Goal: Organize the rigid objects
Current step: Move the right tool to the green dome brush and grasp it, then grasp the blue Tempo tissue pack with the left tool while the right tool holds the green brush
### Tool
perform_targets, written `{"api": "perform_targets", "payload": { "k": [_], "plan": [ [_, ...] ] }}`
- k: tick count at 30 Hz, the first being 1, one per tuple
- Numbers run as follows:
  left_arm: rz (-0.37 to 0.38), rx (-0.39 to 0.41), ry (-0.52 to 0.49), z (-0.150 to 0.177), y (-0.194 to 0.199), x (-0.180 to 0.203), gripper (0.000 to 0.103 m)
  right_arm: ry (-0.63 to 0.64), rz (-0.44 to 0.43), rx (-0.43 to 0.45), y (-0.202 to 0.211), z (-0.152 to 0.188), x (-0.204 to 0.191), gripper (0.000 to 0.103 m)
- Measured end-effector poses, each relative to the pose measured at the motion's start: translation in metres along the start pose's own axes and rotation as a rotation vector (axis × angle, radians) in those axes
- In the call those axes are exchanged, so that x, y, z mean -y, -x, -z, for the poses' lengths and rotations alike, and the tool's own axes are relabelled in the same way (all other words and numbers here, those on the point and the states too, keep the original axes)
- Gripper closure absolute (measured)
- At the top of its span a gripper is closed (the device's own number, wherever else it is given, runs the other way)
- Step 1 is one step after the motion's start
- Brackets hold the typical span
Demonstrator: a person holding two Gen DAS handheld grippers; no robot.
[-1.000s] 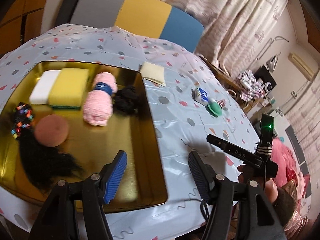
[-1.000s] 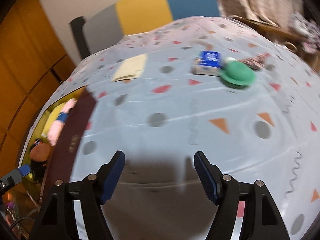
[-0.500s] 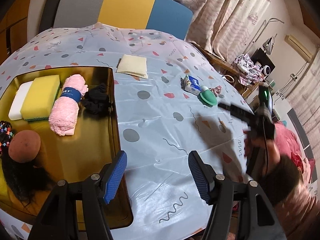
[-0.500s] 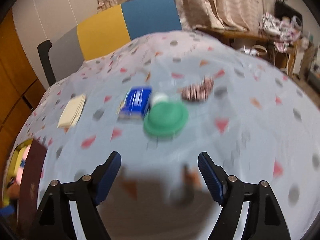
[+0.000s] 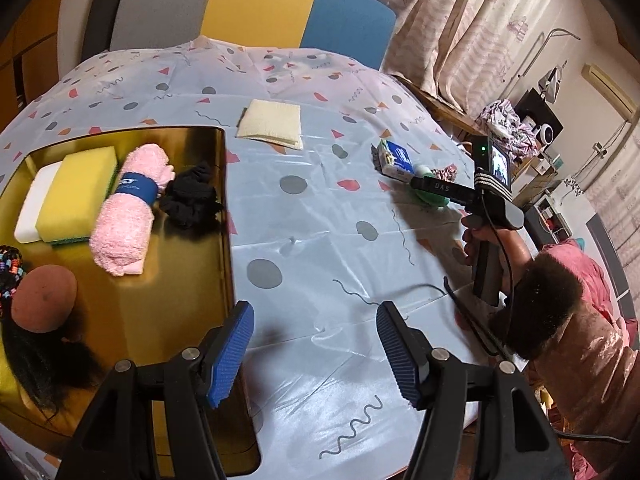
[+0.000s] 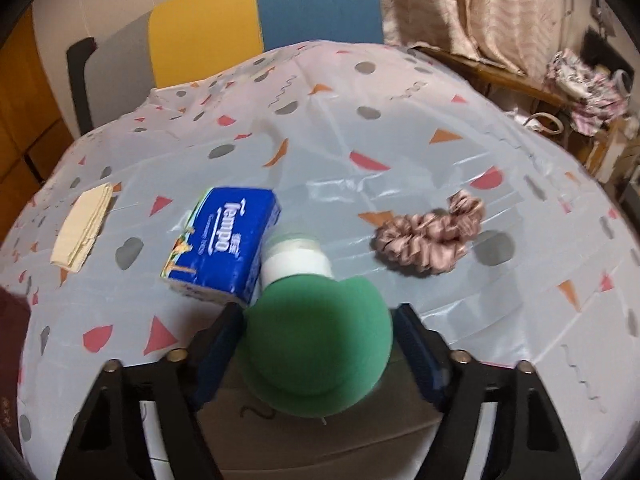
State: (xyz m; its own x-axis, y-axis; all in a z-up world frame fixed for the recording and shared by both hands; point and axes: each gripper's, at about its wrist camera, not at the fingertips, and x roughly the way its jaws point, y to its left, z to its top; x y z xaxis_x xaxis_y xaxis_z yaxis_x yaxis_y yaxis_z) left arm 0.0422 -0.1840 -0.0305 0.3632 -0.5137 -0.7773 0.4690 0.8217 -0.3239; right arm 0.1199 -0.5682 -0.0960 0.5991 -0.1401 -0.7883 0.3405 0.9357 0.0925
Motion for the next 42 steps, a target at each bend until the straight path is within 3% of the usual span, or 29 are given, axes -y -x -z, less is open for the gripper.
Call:
{"api": "perform_targets", "payload": {
  "k": [2,3,16,21,32,42],
  "plan": [
    [0.006,-0.009,-0.009,-0.001,-0.004,0.005,0.038,0.026,0.002,0.014,0.001,0.002,-0.003,0.042],
    [0.008,-0.013,-0.013,-0.002,-0.006,0.007,0.038,0.031,-0.003,0.017,0.002,0.002,-0.004,0.056],
    [0.061,-0.016,-0.056,-0.042,-0.037,0.051,0.038,-0.092,-0.037,0.03,0.049,0.04,0.029,0.056],
    [0.055,-0.034,-0.09,-0.072,-0.07,0.077,0.036,-0.138,-0.018,0.048,0.051,0.061,0.044,0.056],
    [0.005,-0.089,-0.167,-0.142,-0.16,0.131,0.03,-0.139,0.014,0.091,0.05,0.064,0.043,0.056],
    [-0.066,-0.117,-0.232,-0.177,-0.245,0.158,0.03,-0.168,-0.014,0.113,0.051,0.067,0.049,0.056]
  ]
}}
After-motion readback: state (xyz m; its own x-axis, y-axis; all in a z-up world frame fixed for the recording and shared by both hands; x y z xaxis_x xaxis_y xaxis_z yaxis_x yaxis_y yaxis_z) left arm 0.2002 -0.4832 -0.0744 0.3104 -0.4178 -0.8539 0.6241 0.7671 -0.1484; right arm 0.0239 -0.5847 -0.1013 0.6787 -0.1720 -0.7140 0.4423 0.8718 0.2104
